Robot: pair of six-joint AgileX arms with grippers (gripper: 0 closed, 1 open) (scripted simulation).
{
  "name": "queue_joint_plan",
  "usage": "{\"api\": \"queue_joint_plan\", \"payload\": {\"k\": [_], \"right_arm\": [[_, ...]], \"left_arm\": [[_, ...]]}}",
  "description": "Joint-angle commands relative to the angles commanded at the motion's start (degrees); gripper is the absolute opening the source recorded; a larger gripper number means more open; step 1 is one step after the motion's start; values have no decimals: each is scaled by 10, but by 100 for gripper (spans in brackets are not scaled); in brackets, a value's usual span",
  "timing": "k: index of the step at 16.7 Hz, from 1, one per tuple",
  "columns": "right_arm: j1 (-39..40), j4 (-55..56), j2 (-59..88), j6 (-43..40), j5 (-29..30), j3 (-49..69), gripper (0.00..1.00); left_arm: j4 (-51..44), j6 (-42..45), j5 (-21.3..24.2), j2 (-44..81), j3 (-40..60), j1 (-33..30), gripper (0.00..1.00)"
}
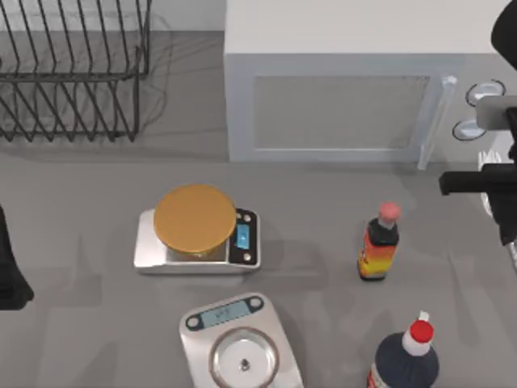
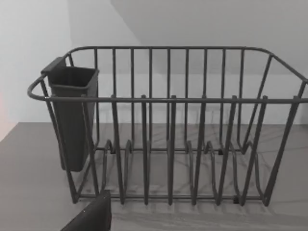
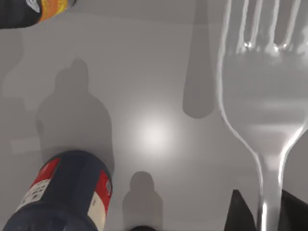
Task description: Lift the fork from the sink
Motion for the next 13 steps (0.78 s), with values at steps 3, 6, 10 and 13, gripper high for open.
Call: {"api": "queue_joint_plan", "payload": {"k": [3,6,10,13], "right_arm": [[0,22,3,0,0,-22,0],[2,98,17,1,1,-82,0],[4,221,37,3,1,-175,0],[5,255,46,4,2,-207,0]], "left_arm": [[0,0,0,0,0,0,100],[0,0,0,0,0,0,100],[0,0,0,0,0,0,100],[0,0,0,0,0,0,100]]}}
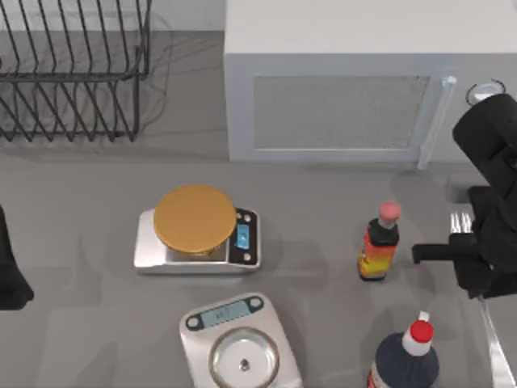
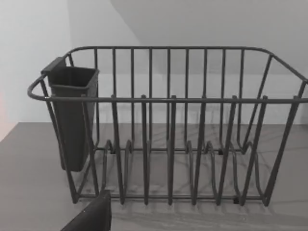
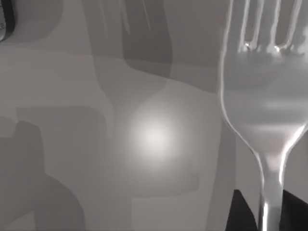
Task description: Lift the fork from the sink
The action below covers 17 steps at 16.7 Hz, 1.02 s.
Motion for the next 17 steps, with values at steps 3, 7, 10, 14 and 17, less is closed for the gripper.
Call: {"api": "queue_joint_plan", "payload": {"k": [3,7,10,14,17], "right_arm": [[0,0,0,0,0,0,0],[0,0,0,0,0,0,23],[0,0,0,0,0,0,45],[0,0,0,0,0,0,75],[0,0,0,0,0,0,98]], "left_arm": [[0,0,0,0,0,0,100],[0,0,0,0,0,0,100],[0,0,0,0,0,0,100],[0,0,0,0,0,0,100],[0,0,0,0,0,0,100]]}}
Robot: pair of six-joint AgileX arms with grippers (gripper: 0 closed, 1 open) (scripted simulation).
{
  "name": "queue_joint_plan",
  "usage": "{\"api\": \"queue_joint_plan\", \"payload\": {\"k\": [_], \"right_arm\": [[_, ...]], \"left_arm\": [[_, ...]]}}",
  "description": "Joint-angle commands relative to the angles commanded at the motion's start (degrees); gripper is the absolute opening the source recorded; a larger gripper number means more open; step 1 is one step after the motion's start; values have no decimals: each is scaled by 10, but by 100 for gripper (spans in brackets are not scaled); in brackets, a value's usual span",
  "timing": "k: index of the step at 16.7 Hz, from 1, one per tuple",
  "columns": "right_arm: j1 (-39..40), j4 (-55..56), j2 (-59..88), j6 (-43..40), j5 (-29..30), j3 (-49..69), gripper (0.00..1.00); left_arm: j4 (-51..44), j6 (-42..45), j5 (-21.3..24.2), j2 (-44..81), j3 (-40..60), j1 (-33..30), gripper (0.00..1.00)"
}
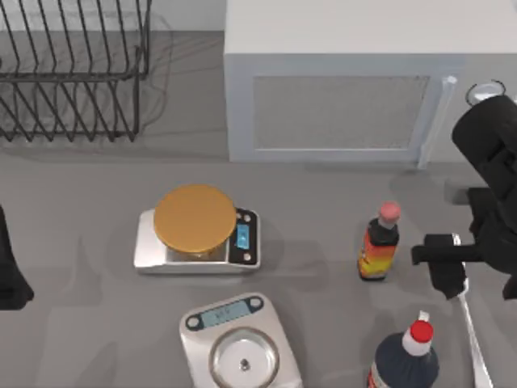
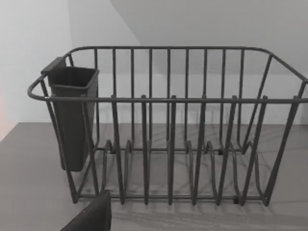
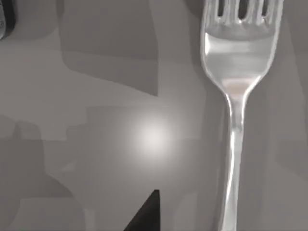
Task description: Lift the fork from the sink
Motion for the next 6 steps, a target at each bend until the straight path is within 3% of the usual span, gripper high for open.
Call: {"api": "queue_joint_plan", "payload": {"k": [6], "right_arm": [[0,0,0,0,0,0,100]], "left_arm": [[0,0,0,0,0,0,100]]}}
